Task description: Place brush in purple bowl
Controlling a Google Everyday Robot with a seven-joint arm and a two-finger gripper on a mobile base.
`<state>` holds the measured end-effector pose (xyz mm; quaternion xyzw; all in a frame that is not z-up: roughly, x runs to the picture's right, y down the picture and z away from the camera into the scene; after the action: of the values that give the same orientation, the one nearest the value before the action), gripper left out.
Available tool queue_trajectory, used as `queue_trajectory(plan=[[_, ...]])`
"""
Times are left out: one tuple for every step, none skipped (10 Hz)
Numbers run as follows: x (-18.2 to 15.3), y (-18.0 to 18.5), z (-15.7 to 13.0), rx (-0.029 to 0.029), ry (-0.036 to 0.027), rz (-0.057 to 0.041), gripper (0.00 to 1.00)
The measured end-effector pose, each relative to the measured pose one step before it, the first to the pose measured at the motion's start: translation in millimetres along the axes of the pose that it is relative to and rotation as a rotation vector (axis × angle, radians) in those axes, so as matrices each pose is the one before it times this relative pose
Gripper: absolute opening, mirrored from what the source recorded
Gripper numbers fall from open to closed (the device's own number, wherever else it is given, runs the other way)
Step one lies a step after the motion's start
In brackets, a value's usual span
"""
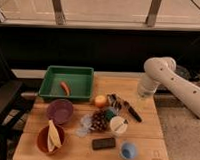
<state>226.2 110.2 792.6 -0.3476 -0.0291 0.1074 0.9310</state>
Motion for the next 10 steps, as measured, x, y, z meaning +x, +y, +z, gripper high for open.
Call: queue_trajectory(plan=[[0.80, -0.03, 12.15, 0.01727, 0.01100, 0.00425, 0.66], [1.30, -0.06, 10.26, 0.01526, 0.00781, 0.00016, 0.66], [0.84, -0.55, 5.19, 0.01143, 0.00462, 0.00007, 0.66], [1.73, -1.59, 5.95, 0.00659, 0.00381, 0.00153, 0.66], [0.73, -1.00, 4.61, -0.00125, -0.00250, 0.00406, 0.66], [2.79, -1.88, 9.08, -0.00795, -0.00299, 0.00620, 0.66], [4.37, -2.46, 13.13, -0.01552, -0.00476, 0.00918, 0.66], [4.14, -1.19, 10.39, -0.01345, -0.00235, 0.00817, 0.66], [4.49, -0.78, 10.76, -0.02034, -0.00033, 0.01083, 0.66], [2.87, -0.38, 9.64, -0.01895, -0.00441, 0.01045, 0.66]])
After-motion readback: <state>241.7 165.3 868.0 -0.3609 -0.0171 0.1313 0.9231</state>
